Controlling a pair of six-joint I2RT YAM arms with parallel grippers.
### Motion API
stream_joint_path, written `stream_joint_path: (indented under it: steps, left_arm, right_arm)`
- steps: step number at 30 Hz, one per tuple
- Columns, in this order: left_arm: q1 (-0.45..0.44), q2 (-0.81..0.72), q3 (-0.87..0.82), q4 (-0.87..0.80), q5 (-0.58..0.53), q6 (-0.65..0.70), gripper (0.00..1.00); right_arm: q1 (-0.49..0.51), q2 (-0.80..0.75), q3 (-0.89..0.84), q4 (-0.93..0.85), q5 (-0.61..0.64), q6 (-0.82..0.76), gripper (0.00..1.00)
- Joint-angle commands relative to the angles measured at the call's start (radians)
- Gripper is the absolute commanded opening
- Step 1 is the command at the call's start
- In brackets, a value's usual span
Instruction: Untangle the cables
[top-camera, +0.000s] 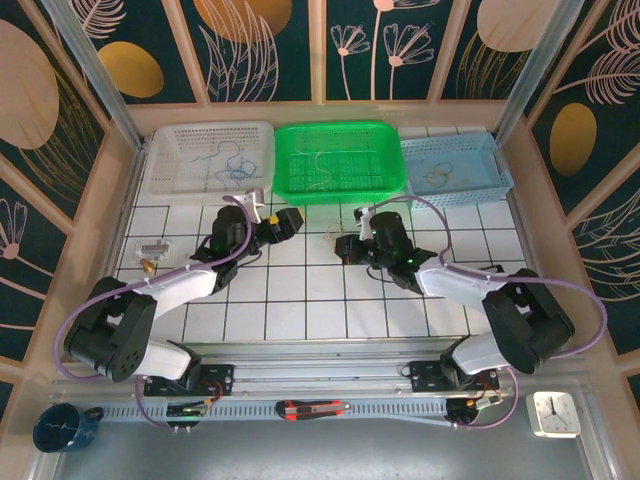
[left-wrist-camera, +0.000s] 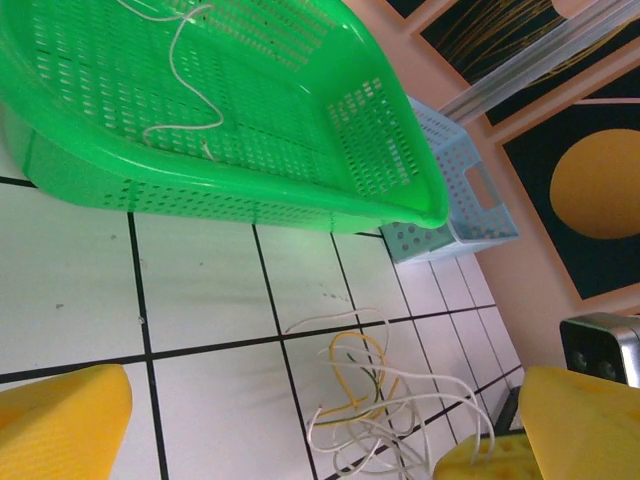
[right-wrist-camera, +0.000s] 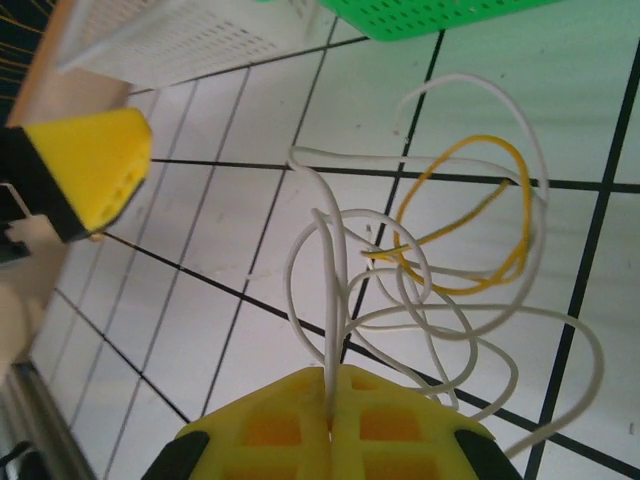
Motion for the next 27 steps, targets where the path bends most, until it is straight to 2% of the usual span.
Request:
stream_joint_path:
  steps: [1, 6, 13, 19, 27]
  left_arm:
    - [-0.004, -0.003, -0.008, 0.067, 0.051, -0.02, 0.96]
    - [-0.004, 0.02, -0.001, 0.087, 0.099, -0.042, 0.86]
    - [-0.01, 0.071, -0.013, 0.229, 0.155, -0.2, 0.84]
    - [-0.074, 0.124, -0.025, 0.379, 0.166, -0.352, 0.83]
    - [-0.146, 0.191, -0.019, 0.465, 0.127, -0.428, 0.79]
  right_arm:
    - [-0.031, -0.022, -0.03, 0.096, -0.138, 0.04, 0.0]
    - [-0.055, -0.018, -0.05, 0.177, -0.205, 0.061, 0.0]
    - [-0.056, -0.017, -0.067, 0.222, -0.251, 0.053, 0.0]
    - [-0.052, -0.009, -0.064, 0.212, -0.239, 0.038, 0.0]
    - [-0.044, 0.0, -0.054, 0.202, -0.23, 0.026, 0.0]
